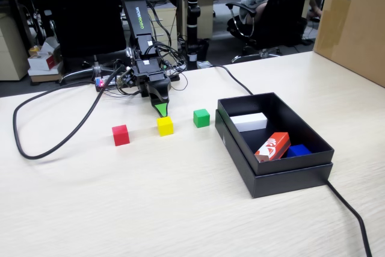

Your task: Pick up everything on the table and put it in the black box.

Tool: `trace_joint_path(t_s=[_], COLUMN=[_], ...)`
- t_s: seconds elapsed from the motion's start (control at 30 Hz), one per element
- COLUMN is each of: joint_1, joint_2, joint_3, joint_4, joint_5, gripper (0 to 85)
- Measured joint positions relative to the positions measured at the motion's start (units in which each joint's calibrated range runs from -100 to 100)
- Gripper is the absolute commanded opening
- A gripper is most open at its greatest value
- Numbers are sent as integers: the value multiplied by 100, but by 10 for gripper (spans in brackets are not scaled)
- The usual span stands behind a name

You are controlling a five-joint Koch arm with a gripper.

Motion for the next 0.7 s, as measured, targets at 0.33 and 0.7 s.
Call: trace_joint_path(t_s=[0.33,0.7], joint_1=[0,54], joint_2=[0,0], joint_3=[0,0], joint_4=[0,0], joint_5=[0,-5], gripper=[487,484])
